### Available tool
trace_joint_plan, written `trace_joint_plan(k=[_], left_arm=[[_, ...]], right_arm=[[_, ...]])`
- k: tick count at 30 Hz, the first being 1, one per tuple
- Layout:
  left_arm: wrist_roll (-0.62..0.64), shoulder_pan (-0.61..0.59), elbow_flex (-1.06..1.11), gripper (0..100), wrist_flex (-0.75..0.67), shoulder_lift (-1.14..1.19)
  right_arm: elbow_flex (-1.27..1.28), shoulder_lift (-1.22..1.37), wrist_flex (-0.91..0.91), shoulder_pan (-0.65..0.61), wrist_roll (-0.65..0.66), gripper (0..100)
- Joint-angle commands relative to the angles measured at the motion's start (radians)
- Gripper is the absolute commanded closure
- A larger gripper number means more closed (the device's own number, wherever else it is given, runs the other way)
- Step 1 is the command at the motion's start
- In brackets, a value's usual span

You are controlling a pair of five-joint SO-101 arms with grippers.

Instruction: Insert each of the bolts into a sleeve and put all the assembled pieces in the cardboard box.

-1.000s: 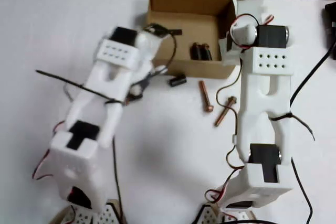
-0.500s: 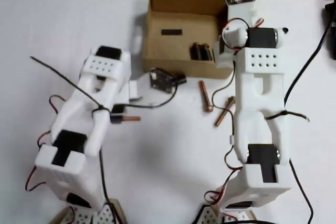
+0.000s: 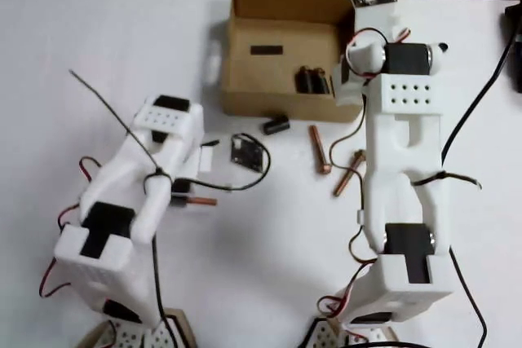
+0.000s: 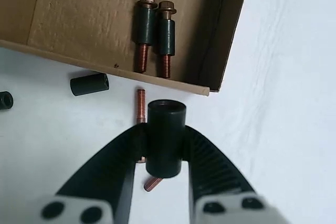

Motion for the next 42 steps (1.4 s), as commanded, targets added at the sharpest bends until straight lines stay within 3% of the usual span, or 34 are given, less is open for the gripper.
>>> trace_joint_plan(k=[1, 8, 12, 19, 27, 30, 34, 36, 42], left_arm=[[-0.178, -0.008, 0.05, 98, -0.077, -0.031], [-0.175, -0.009, 0.068, 98, -0.132, -0.034], [-0.106, -0.011, 0.056, 98, -0.127, -0.049], [-0.018, -0.025, 0.048, 80, -0.104, -0.114], [0.043, -0.049, 0.047, 79, -0.141, -0.282], [0.304, -0.04, 0.016, 79, -0.15, -0.348], [0.942, -0.054, -0.05, 79, -0.115, -0.376], [1.204, -0.077, -0.077, 79, -0.074, -0.377], [1.689, -0.135, -0.114, 79, 0.08, -0.377]], right_arm=[[-0.005, -0.065, -0.019, -0.01, 0.005, 97.8], [-0.005, -0.071, -0.015, -0.01, 0.005, 97.8], [-0.005, -0.071, -0.015, -0.01, 0.005, 97.8], [-0.005, -0.071, -0.013, -0.01, 0.005, 97.8], [-0.005, -0.068, -0.018, -0.01, 0.005, 97.8], [-0.005, -0.07, -0.018, -0.008, 0.005, 97.8], [-0.005, -0.067, -0.018, -0.008, 0.005, 97.8], [-0.005, -0.067, -0.019, -0.01, 0.005, 97.8], [-0.005, -0.068, -0.019, -0.01, 0.005, 97.8]])
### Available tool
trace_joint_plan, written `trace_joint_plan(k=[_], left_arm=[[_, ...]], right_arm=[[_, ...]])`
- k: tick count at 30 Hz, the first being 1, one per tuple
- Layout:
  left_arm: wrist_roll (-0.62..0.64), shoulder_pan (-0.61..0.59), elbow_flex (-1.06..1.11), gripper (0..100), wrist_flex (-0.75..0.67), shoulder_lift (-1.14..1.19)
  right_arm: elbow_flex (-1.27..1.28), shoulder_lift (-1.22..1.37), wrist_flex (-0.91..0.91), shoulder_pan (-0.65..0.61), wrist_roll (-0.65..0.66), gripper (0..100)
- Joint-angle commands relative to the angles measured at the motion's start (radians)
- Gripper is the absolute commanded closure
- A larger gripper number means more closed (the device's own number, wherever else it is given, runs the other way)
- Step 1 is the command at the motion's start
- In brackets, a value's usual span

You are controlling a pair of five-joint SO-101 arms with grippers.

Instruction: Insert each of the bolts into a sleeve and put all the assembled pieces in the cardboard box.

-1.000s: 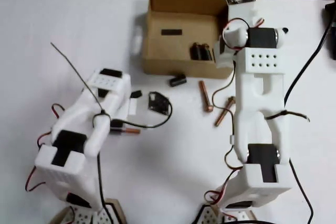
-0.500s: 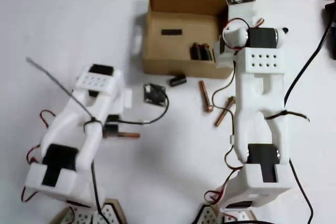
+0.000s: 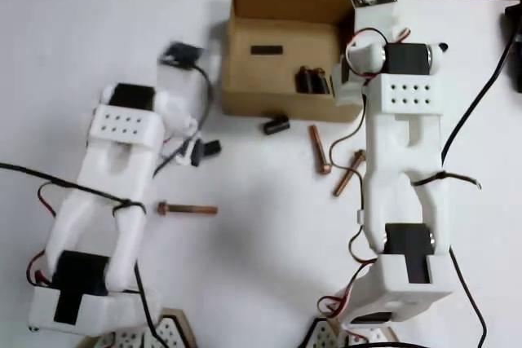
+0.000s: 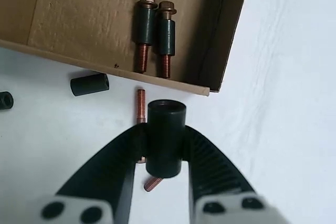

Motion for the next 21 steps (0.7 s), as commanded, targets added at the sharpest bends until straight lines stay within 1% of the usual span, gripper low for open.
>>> trace_joint_plan(k=[1, 2, 3, 7, 12, 14, 17, 20, 21], left_arm=[[0.388, -0.052, -0.042, 79, 0.055, -0.044], [0.509, -0.064, -0.042, 79, 0.072, -0.044], [0.6, -0.077, -0.042, 79, 0.087, -0.038], [0.677, -0.038, -0.035, 79, 0.135, -0.038], [0.816, 0.006, 0.022, 79, 0.153, -0.04], [0.844, 0.009, 0.044, 79, 0.143, -0.034], [0.847, -0.002, 0.13, 79, 0.115, -0.011], [0.847, -0.04, 0.214, 79, 0.075, 0.015], [0.847, -0.054, 0.24, 79, 0.043, 0.026]], right_arm=[[-0.005, -0.067, -0.019, -0.01, 0.005, 97.8], [-0.005, -0.067, -0.019, -0.01, 0.005, 97.8], [-0.005, -0.067, -0.019, -0.01, 0.005, 97.8], [-0.005, -0.065, -0.042, -0.01, 0.003, 97.8], [-0.005, -0.065, -0.081, -0.01, 0.003, 97.8], [-0.005, -0.065, -0.087, -0.01, 0.003, 97.8], [-0.005, -0.065, -0.097, -0.01, 0.003, 97.8], [-0.005, -0.065, -0.111, -0.01, 0.003, 97.8], [-0.005, -0.065, -0.117, -0.01, 0.003, 97.8]])
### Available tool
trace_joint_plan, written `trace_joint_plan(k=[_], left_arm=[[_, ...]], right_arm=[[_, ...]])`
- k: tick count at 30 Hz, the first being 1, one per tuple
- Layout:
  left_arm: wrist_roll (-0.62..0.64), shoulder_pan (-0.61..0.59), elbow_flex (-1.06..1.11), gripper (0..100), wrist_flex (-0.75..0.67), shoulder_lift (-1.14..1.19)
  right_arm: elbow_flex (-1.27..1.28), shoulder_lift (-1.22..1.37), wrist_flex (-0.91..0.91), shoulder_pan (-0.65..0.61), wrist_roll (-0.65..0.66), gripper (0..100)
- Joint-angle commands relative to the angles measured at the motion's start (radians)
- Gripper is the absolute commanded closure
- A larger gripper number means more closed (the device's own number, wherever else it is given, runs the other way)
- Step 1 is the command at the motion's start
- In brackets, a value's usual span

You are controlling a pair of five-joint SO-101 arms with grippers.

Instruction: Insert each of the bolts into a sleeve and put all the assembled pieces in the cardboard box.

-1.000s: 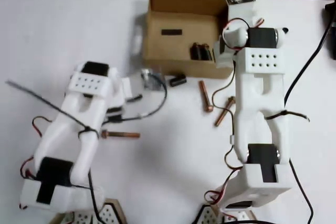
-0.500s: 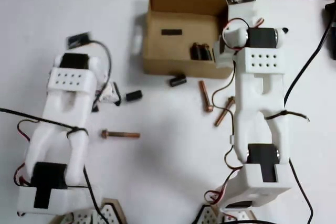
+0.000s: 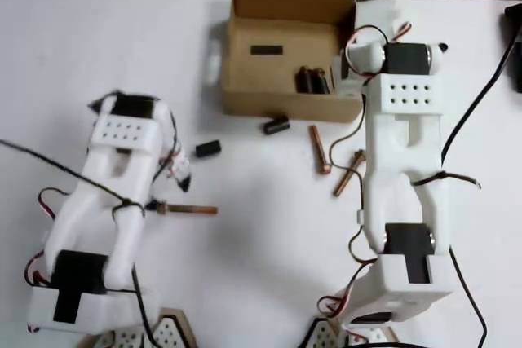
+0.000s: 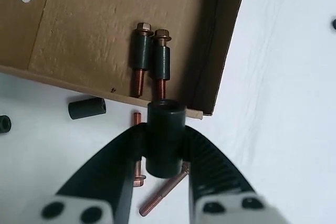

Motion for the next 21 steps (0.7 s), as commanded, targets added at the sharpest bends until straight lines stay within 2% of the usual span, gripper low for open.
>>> trace_joint_plan(k=[1, 7, 16, 21], left_arm=[[0.006, -0.046, 0.071, 79, -0.1, 0.025], [0.006, -0.023, 0.099, 79, -0.259, 0.144], [0.008, 0.061, 0.031, 79, -0.267, 0.267], [0.089, 0.084, -0.012, 79, -0.273, 0.331]], right_arm=[[-0.005, -0.065, -0.027, -0.01, 0.003, 97.8], [-0.005, -0.065, -0.022, -0.005, 0.003, 97.8], [-0.003, -0.065, -0.028, -0.01, 0.005, 97.8], [-0.005, -0.065, -0.028, -0.01, 0.005, 97.8]])
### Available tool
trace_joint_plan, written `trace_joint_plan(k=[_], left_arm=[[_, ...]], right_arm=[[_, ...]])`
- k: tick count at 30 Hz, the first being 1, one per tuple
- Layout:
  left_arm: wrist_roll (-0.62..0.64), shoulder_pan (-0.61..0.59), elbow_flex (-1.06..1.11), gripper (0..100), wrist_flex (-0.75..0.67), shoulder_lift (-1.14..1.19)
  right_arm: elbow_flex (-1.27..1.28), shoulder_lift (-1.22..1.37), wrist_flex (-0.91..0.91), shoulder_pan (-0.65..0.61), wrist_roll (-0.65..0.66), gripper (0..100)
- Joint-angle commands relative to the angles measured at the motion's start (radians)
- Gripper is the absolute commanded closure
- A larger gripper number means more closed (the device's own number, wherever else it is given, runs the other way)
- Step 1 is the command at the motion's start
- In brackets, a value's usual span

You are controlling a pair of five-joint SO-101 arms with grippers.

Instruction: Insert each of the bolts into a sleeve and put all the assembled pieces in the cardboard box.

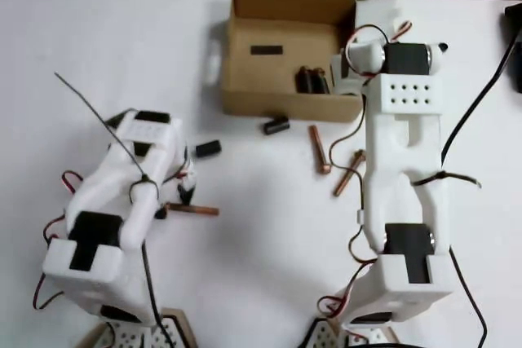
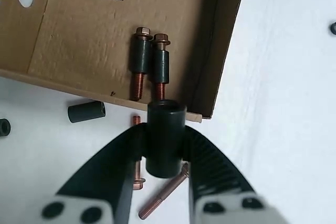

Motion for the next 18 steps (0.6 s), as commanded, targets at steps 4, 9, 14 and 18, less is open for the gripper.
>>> trace_joint_plan(k=[4, 9, 14, 18], left_arm=[[0.046, 0.064, -0.068, 79, -0.017, 0.109], [0.043, 0.112, -0.159, 79, 0.089, 0.126], [0.04, 0.169, -0.269, 77, 0.203, 0.126], [0.04, 0.203, -0.337, 66, 0.282, 0.126]], right_arm=[[-0.008, -0.065, -0.015, -0.01, 0.005, 97.8], [-0.008, -0.064, -0.015, -0.01, 0.005, 97.8], [-0.008, -0.064, -0.015, -0.01, 0.005, 97.8], [-0.008, -0.064, -0.016, -0.007, 0.005, 97.8]])
